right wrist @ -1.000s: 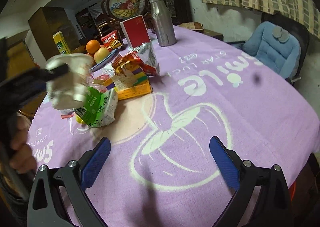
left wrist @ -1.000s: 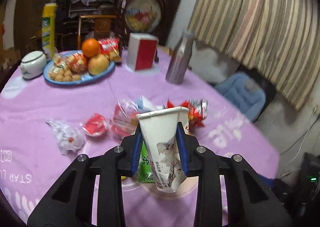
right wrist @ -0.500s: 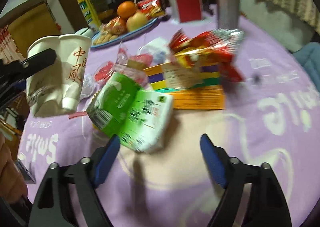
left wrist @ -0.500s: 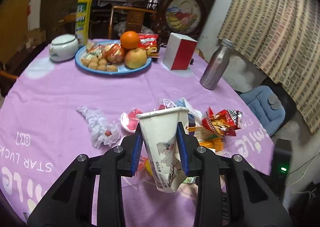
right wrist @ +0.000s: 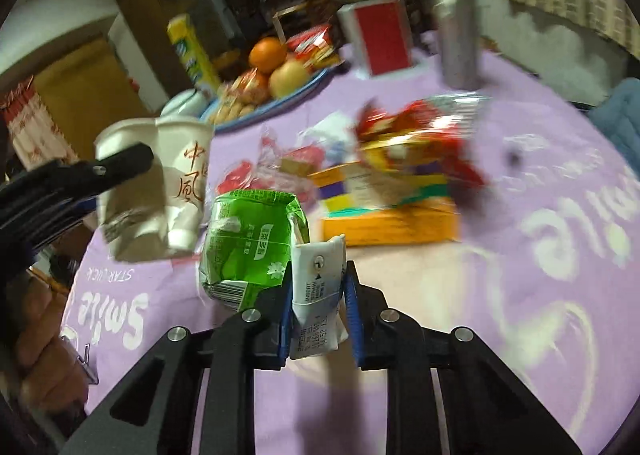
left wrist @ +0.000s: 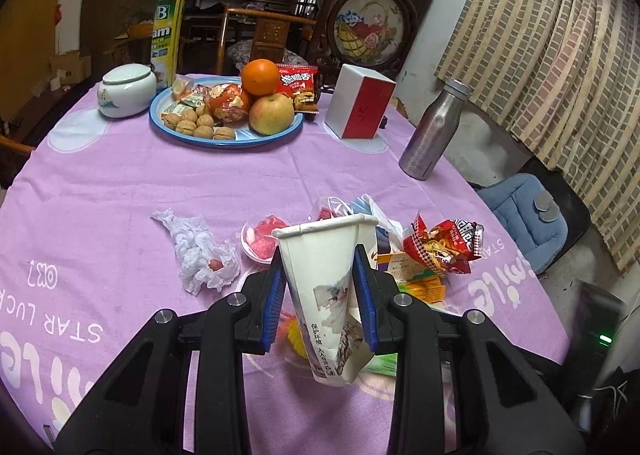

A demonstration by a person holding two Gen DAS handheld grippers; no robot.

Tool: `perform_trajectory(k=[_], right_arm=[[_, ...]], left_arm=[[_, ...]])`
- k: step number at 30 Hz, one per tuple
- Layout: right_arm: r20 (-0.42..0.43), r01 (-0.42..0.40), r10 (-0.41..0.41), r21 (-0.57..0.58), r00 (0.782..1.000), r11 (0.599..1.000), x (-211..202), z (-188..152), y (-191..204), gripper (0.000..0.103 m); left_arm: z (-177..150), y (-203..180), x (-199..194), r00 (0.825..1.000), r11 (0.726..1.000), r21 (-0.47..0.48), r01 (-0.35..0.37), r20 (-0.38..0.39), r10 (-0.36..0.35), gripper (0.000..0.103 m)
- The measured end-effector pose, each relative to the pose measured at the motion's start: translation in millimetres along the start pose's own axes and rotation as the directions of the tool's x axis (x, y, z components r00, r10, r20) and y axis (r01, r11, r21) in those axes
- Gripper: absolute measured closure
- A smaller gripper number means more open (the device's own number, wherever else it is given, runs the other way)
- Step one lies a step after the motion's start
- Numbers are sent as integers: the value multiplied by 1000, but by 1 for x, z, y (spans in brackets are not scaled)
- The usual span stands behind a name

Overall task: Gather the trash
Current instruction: 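Grasp the white paper cup with the left tool while the right tool grasps the green tea carton, then carry the cup and carton over the red wastebasket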

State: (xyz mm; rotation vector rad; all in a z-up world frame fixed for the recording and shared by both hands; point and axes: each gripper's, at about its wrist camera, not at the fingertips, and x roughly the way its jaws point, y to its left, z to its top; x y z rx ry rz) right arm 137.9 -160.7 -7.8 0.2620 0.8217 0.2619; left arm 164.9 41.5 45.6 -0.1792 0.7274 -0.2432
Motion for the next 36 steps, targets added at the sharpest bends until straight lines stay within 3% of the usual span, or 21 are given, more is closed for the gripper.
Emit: perform_trajectory(k=[7,12,17,22,30,36], right_arm=[[99,77,-95,176,991,981,-76,-54,-71,80],[133,129,-169,264,977,956,-121,-99,-110,80],[175,149,-212,315,961,937,-164,-130,-139,80],[208,171,-250,334,946,927,-192,-152,-162,80],[234,144,-256,408,938,902,-215,-178,-199,80],[245,171,-316,475,916,863,-245,-209,-236,80]], left_arm=[[-13,-29,1,997,994,77,77,-27,-75,69],[-33,-68,-4,984,968,178,178,-57,-171,69],[-63,-119,-14,969,919,308,247,-85,-232,69],[-96,-176,-25,956,849,439,294,-131,-263,69],[-142,-246,-22,930,772,519,368,-229,-289,69],[-180,-302,-22,896,691,572,442,-306,-321,69]])
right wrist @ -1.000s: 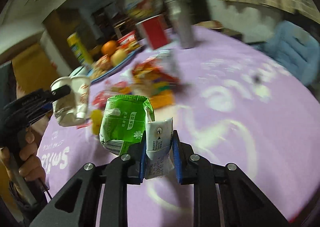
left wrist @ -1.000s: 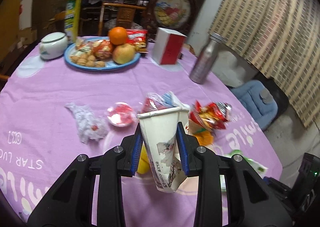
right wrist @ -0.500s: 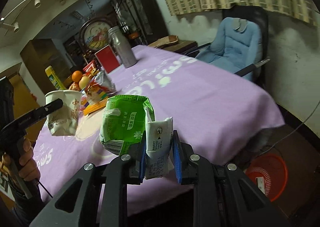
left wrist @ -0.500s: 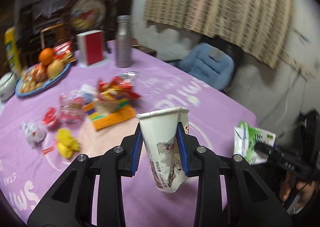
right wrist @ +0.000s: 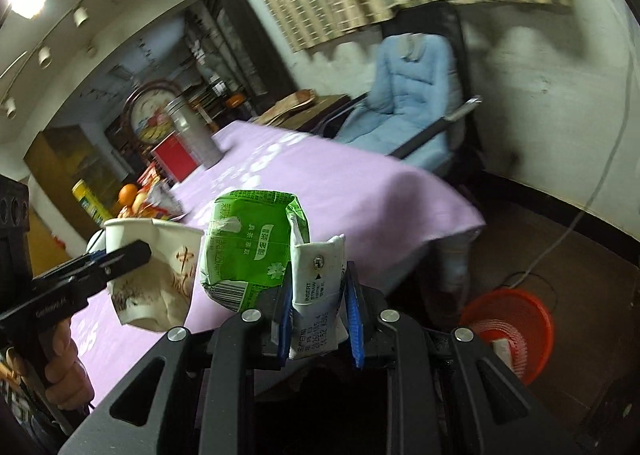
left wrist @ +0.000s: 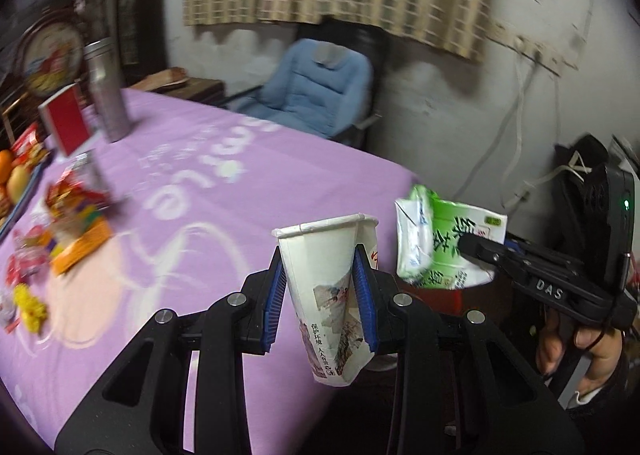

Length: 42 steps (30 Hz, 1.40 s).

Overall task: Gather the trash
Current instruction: 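Carry the cup and carton over the red wastebasket, then open both tools to drop the cup and carton into the wastebasket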

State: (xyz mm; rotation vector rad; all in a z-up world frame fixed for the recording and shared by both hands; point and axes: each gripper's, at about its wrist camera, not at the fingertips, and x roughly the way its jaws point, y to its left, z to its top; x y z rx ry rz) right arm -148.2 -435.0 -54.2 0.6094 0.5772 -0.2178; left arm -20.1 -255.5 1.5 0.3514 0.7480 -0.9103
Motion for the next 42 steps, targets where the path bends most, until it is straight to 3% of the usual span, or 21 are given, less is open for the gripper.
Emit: perform_trajectory(k=[9,12,16,21,23,27,32,42], right_arm=[[6,152,-154,126,988,980,-28,-16,-107,80],[-18,194,-194,190,981,962,-25,-26,-145,80],[-81,242,-228,280,970,929,-7,-44,-194,80],[-182,295,-244,358,953,886,29,-70,-243,80],[-212,311,-245,382,946,870,42,-78,-256,80],[-279,370,-271,410,921,834,72,-94,-281,80],[-330,404,-279,413,902,816,96,-110,-297,80],[-391,464,-306,419,868,780,123,-123,-315,80]], left_arm=[[4,-103,53,987,976,163,144,-91,-131,69],[2,-129,74,983,967,197,162,-123,-140,69],[-3,-159,119,960,955,199,219,-217,-175,69],[-28,-188,192,927,946,220,239,-341,-155,69],[-37,-194,218,918,947,228,224,-377,-126,69],[-59,-195,277,873,959,204,199,-481,-79,69],[-72,-194,310,844,965,192,179,-534,-50,69],[-82,-195,331,823,968,178,174,-567,-44,69]])
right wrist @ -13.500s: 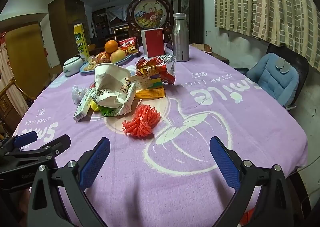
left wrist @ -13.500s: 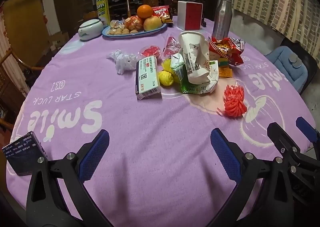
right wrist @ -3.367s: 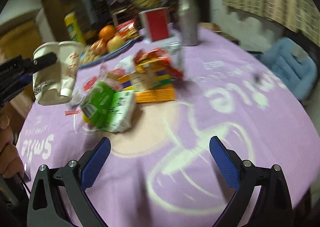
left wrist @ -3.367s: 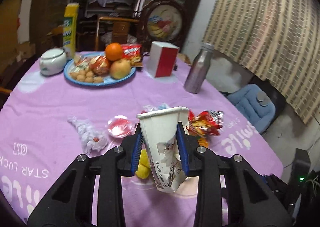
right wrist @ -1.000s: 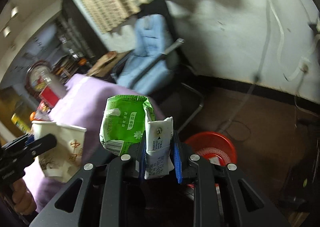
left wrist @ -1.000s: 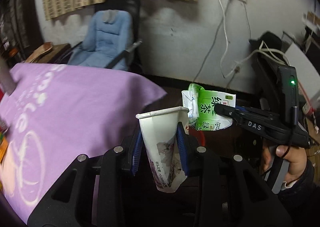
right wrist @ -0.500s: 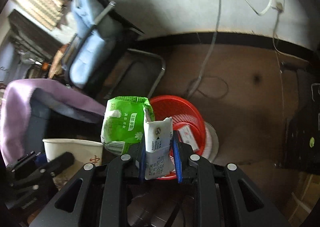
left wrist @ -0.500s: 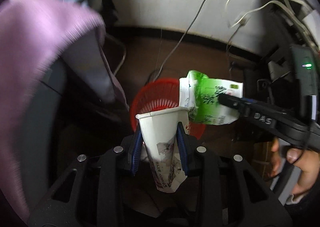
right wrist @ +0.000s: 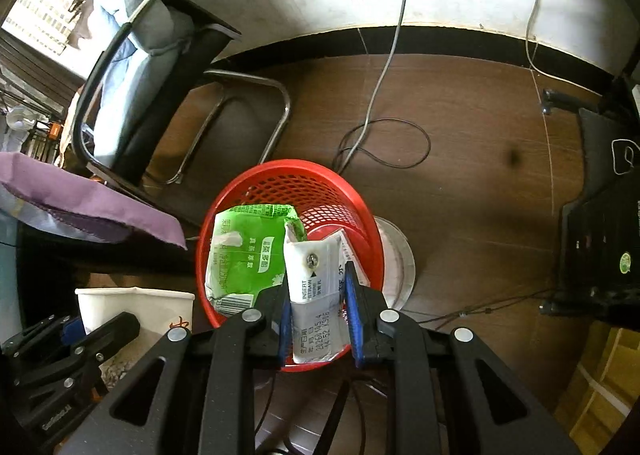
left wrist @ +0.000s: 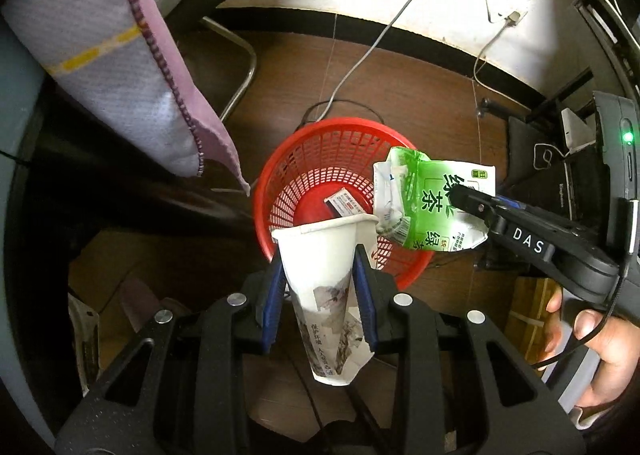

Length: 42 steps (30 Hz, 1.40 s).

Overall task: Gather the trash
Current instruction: 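Open both tools to drop the cup and carton into the wastebasket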

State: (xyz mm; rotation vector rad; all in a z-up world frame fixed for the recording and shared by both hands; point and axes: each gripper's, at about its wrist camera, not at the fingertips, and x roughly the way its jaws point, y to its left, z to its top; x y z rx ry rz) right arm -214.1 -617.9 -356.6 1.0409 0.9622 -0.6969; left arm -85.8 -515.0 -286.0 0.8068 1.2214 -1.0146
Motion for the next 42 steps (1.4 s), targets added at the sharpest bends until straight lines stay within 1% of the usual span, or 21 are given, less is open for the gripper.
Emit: perform_trajectory(k=[9,16,24,27,29,30,32,34,37,42], right_arm=[[-2,22,-22,29,1000,999,4,-3,-3,80],[-5,18,-18,44,1000,999,5,-3,-3,80],[-18,34,-33,51,999,998,12,-4,-2,80],[-23,33,-32,66,999,997,17,-3,-4,79],[-35,12,-9,84,999,996,21,-4,-4,76],[-41,-1,5,102,999,995,21,-4,-5,71],[-40,-26,31,114,999,993,20,-4,-6,66],[-31,-30,33,106,999,994,17,-4,-4,65],[-22,-44,47,102,999,994,10,-5,-3,65],[-12,-48,49,100,999,994,-1,-6,-4,65]], left_arm=[[12,4,14,1000,1000,-21,16,-9,-16,69],[14,4,19,1000,1000,-20,0,-17,-1,68],[14,-3,25,1000,1000,-16,-13,-27,12,68],[14,1,31,999,999,-35,-11,-44,9,63],[14,6,32,999,998,-67,1,-50,-4,63],[14,7,32,999,997,-74,7,-53,-11,62],[14,6,29,999,997,-70,8,-51,-11,58],[13,5,24,999,998,-59,3,-35,-5,53],[11,3,16,1000,998,-56,11,-25,-12,49],[-1,0,8,1000,999,-37,15,-24,-16,49]])
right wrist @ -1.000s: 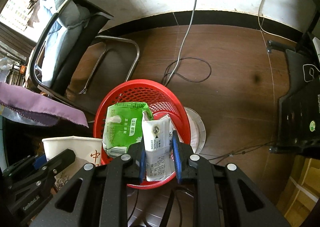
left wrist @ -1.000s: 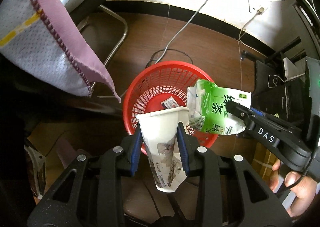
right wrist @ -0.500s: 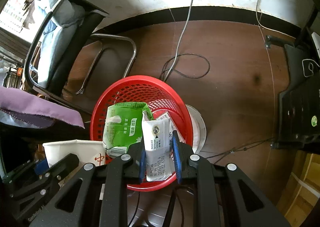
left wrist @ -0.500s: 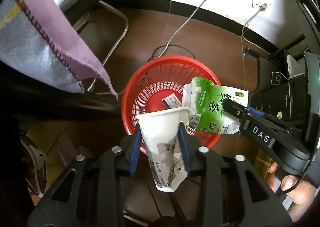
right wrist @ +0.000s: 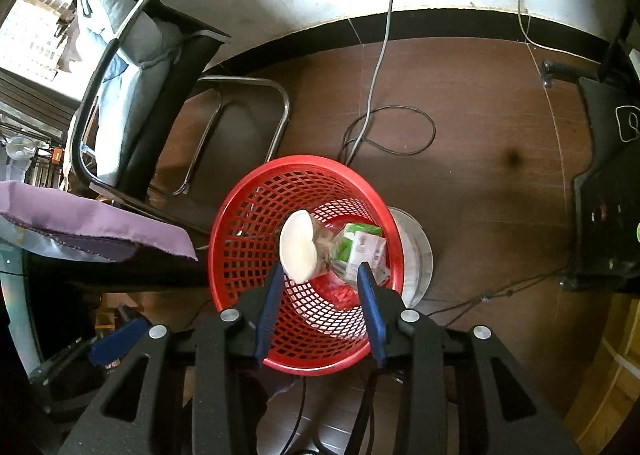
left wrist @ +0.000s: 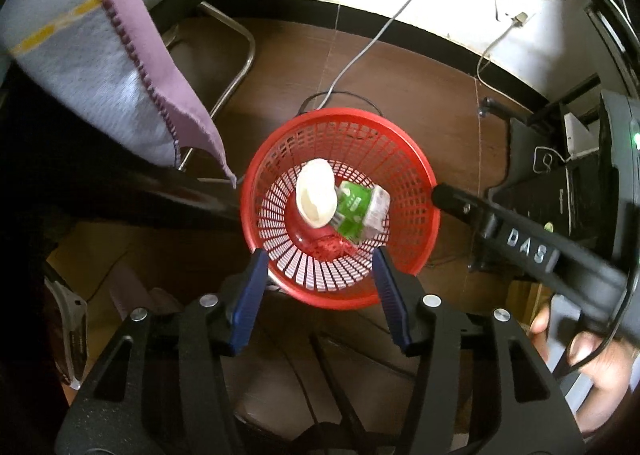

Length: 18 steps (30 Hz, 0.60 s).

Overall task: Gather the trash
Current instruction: 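Open both tools to drop the cup and carton into the wastebasket, then swing both tools back over the table toward the remaining trash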

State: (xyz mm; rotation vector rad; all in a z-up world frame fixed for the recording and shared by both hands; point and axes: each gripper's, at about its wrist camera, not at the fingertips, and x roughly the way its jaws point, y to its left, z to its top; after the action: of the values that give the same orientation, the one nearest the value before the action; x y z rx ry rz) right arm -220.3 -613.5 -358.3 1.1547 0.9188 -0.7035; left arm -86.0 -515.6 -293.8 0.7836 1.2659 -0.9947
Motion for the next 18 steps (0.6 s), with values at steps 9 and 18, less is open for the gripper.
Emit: perform_trajectory(k=[9,18], right_arm=[[50,28,-27,-27,998,999,-29,-4,17,37],[108,38,-34,-40,994,998,-64,-17,40,15]], left_arm=[[-20,0,-36,999,1000,-9,15,48,-15,47],[-53,0,-92,989,1000,13,-2,147,0,36]])
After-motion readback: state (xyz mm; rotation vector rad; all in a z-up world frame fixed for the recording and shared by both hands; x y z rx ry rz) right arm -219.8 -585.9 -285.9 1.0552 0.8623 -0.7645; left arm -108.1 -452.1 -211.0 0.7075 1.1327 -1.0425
